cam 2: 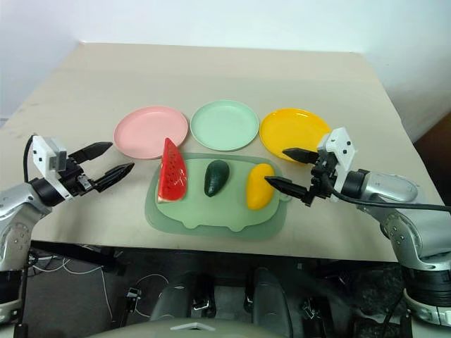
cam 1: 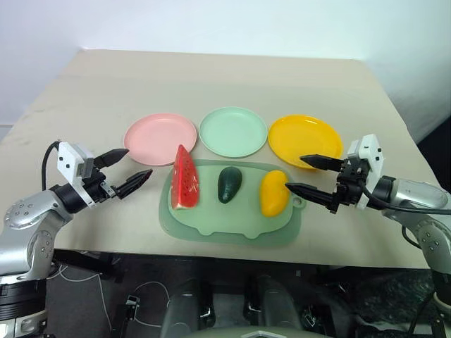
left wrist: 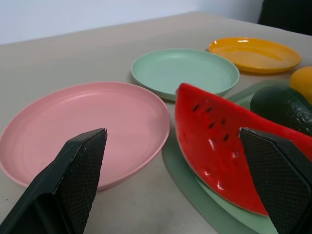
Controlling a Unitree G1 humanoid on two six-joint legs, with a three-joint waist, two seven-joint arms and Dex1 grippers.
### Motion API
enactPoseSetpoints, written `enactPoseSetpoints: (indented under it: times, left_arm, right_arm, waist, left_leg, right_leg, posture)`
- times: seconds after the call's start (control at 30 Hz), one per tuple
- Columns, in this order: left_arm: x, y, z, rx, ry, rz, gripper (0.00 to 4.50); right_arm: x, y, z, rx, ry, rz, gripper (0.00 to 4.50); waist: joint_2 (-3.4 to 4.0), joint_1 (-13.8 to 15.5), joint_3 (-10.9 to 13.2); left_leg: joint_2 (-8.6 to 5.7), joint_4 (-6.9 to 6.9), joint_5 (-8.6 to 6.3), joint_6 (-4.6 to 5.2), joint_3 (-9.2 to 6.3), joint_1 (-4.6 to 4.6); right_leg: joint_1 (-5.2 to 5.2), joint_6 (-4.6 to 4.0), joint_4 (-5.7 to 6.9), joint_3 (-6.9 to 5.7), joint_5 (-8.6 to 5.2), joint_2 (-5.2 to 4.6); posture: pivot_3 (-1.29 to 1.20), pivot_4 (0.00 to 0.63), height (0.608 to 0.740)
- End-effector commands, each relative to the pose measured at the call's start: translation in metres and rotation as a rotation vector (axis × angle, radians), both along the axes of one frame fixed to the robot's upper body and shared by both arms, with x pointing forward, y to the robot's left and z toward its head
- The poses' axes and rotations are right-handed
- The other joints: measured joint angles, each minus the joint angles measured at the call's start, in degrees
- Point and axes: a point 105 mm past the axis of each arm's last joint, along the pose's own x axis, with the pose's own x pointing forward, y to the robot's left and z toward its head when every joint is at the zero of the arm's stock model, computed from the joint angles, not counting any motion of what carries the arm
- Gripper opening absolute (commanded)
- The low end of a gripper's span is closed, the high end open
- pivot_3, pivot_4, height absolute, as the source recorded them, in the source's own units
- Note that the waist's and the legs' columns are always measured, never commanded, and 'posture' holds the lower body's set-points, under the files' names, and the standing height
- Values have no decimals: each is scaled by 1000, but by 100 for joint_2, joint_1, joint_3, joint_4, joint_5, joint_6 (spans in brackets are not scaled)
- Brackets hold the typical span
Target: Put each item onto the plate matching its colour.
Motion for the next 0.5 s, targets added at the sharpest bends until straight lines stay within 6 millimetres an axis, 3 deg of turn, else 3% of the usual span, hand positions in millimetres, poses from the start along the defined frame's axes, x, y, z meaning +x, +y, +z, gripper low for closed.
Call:
enactPoseSetpoints:
  times: [0.03, 0.27, 0.5]
  left_arm:
    - [-1, 0, 7, 34, -40, -2, 4497]
    - [1, -5, 6, 39, -49, -14, 4497]
    - [7, -25, -2, 9, -51, -46, 4497]
  right_arm:
    - [-2, -1, 11, -6, -56, 11, 4500]
    - [-3, 9, 9, 15, -51, 33, 4500]
    - [-6, 7, 2, 20, 10, 8, 4500]
  waist:
    - [0, 0, 0]
    - [0, 1, 0]
    - [0, 3, 0]
  left_leg:
    - [0, 0, 0, 0, 0, 0]
    - [0, -2, 0, 0, 0, 0]
    - [0, -2, -1, 1, 0, -1]
  right_leg:
    - [0, 0, 0, 0, 0, 0]
    - [-1, 1, -2, 0, -1, 0]
    - [1, -2, -5, 0, 1, -1]
  posture:
    - [0, 150, 696]
    - [0, 150, 696]
    - [0, 150, 696]
